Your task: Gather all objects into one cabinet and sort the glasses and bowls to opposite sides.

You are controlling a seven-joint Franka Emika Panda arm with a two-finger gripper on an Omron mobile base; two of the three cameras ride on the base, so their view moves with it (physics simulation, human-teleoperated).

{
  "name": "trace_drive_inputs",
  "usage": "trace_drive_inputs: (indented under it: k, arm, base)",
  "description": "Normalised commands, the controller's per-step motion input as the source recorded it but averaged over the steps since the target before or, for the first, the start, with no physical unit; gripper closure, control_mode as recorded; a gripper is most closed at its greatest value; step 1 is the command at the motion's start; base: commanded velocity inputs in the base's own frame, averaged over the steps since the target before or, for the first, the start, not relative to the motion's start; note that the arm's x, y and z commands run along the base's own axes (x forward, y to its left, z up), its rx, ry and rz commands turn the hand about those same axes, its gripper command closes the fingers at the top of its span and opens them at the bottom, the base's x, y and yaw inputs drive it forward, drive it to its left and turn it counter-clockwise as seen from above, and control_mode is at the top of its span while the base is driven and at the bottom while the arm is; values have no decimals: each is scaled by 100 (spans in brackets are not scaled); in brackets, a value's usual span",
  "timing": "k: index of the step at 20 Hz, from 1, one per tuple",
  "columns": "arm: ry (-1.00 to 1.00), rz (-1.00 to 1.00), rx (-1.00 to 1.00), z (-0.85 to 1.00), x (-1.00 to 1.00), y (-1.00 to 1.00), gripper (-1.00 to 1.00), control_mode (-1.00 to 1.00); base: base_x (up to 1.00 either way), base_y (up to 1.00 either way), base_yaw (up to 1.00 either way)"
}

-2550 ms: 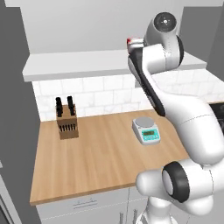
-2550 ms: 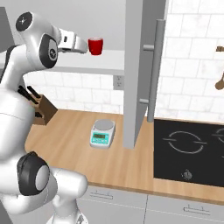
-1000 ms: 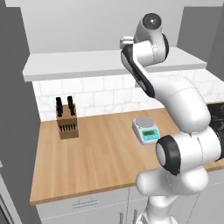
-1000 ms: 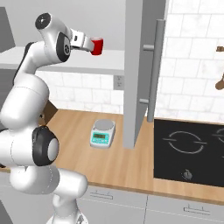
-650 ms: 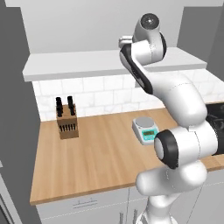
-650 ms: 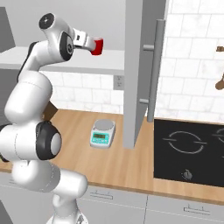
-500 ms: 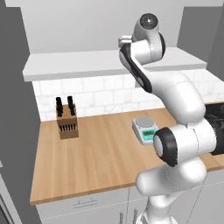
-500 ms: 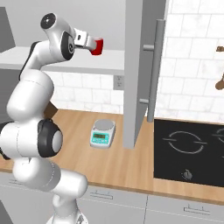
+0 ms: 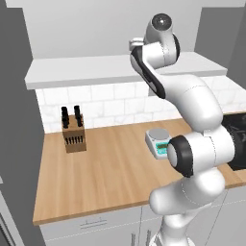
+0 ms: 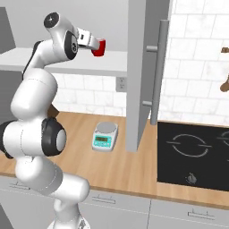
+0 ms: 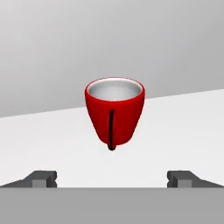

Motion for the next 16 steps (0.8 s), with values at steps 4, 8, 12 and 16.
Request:
trace_drive_inputs:
  k: [4, 8, 12, 16]
  arm:
    - [0, 0, 0, -10, 0, 0, -100, -100]
    - [0, 0, 0, -24, 3, -2, -100, -100]
    - [0, 0, 0, -17, 24, -9, -100, -100]
    - [0, 0, 2, 47, 4, -9, -100, -100]
  base:
    - [0, 0, 0]
    - [0, 0, 0]
    - [0, 0, 0]
    - [0, 0, 0]
